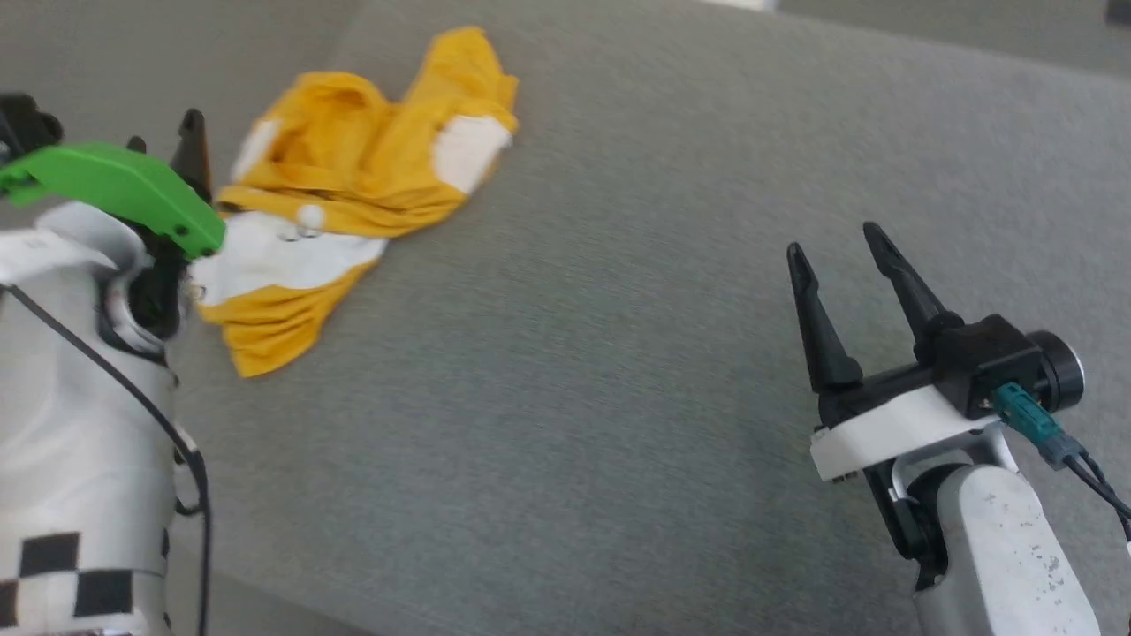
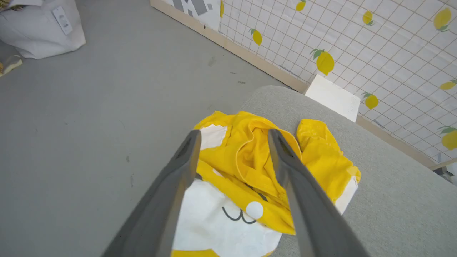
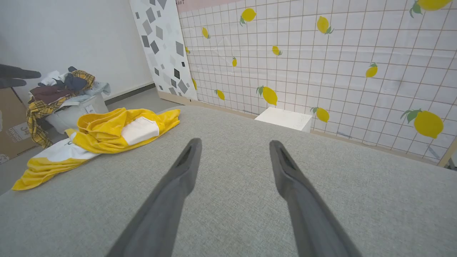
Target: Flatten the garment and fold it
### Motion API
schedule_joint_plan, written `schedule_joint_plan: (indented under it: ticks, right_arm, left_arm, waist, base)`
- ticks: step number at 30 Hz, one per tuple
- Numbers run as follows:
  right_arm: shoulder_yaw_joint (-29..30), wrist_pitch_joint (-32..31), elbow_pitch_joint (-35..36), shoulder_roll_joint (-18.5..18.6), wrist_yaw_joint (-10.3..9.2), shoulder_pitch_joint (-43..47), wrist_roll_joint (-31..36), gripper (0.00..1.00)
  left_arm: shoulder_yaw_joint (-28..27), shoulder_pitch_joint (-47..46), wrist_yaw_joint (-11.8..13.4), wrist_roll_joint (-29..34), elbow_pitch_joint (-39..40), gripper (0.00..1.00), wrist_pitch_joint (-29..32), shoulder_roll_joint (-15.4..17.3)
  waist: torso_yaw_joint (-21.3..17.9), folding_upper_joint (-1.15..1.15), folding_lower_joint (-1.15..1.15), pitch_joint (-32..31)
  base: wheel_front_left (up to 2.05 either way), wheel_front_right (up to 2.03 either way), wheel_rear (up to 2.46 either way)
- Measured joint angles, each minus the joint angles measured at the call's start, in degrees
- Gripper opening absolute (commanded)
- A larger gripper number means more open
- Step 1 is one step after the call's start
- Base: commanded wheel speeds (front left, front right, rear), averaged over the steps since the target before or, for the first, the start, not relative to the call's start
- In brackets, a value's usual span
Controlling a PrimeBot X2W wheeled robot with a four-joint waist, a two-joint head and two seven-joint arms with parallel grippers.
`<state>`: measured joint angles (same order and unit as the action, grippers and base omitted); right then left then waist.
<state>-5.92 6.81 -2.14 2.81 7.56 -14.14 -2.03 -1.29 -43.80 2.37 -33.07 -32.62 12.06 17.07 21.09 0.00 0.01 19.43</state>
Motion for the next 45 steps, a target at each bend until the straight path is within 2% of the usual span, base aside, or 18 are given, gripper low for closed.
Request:
schedule_joint_plan:
  ticks: [4, 9, 12, 15, 16, 18, 22, 25, 31, 35, 40, 45]
  right_arm:
    - [-0.4, 1.5, -0.8, 0.0, 0.00, -1.4, -1.0, 1.00]
    - [-1.6, 3.5, -2.7, 0.0, 0.00, -2.7, -2.5, 1.00]
    - [-1.6, 4.3, -4.0, 0.0, 0.00, -2.9, -3.0, 1.00]
    - [-1.4, 5.0, -4.9, 0.0, 0.01, -3.1, -3.1, 1.00]
    - [-1.3, 5.3, -5.1, 0.0, 0.01, -3.2, -3.2, 1.00]
    - [-1.2, 5.6, -5.7, -0.1, 0.01, -3.2, -3.5, 1.00]
    - [-0.5, 5.9, -7.6, -0.1, 0.01, -2.3, -4.3, 1.00]
    - [0.2, 6.3, -9.0, 0.0, 0.01, 0.0, -5.0, 1.00]
    - [1.8, 6.4, -9.9, 0.0, 0.01, 4.0, -5.7, 1.00]
    - [2.9, 6.4, -9.8, 0.0, 0.01, 5.9, -6.1, 1.00]
    - [3.9, 6.0, -9.1, 0.0, 0.01, 7.9, -6.2, 1.00]
    - [5.2, 5.0, -7.6, 0.0, 0.01, 9.4, -6.2, 1.00]
  left_arm:
    - [-1.0, -2.3, 0.4, -2.4, -0.9, 1.00, 8.8, 2.1]
    - [-2.4, -1.9, 3.9, -5.3, -1.3, 1.00, 19.1, 4.3]
    - [-2.6, 0.0, 6.0, -6.0, -0.8, 1.00, 23.7, 4.5]
    - [-3.1, 1.6, 6.8, -6.8, 1.3, 1.00, 27.3, 6.6]
    - [-3.2, 2.2, 6.8, -6.9, 2.2, 0.87, 28.3, 7.4]
    - [-3.2, 3.5, 7.0, -6.7, 4.1, 0.00, 28.7, 8.8]
    - [-2.3, 6.7, 6.8, -2.9, 7.4, 0.00, 21.2, 9.4]
    - [-1.2, 7.7, 7.0, 1.1, 9.0, 0.00, 12.6, 9.4]
    - [1.4, 5.6, 6.1, 8.3, 10.7, 0.00, -3.6, 10.5]
    - [4.2, 1.9, 4.6, 11.1, 11.9, 0.00, -10.6, 10.1]
    - [8.7, -2.2, 2.8, 13.3, 12.6, 0.00, -15.6, 6.6]
    - [13.9, -5.0, 0.7, 13.3, 12.6, 0.00, -18.0, -0.2]
  waist:
    - [-4.0, 0.00, 0.01, 4.1]
    - [-9.4, 0.00, 0.01, 8.6]
    - [-12.3, 0.00, 0.00, 10.6]
    - [-14.9, 0.00, 0.00, 11.9]
    - [-15.6, 0.00, 0.00, 12.1]
    - [-16.8, 0.00, 0.00, 12.0]
    - [-18.1, 0.00, 0.00, 10.0]
    - [-18.9, 0.00, 0.00, 7.6]
    - [-19.7, 0.00, -0.01, 0.7]
    - [-19.8, 0.00, -0.01, -4.3]
    - [-20.5, 0.00, -0.01, -10.1]
    - [-22.2, 0.00, -0.01, -14.5]
  base:
    - [0.00, 0.00, 0.00]
    - [0.00, 0.00, 0.00]
    - [0.00, 0.00, 0.00]
    - [0.00, 0.00, 0.00]
    - [0.00, 0.00, 0.00]
    - [0.00, 0.00, 0.00]
    - [0.00, 0.00, 0.00]
    - [0.00, 0.00, 0.00]
    - [0.00, 0.00, 0.00]
    - [0.00, 0.00, 0.00]
    - [0.00, 0.00, 0.00]
    - [0.00, 0.00, 0.00]
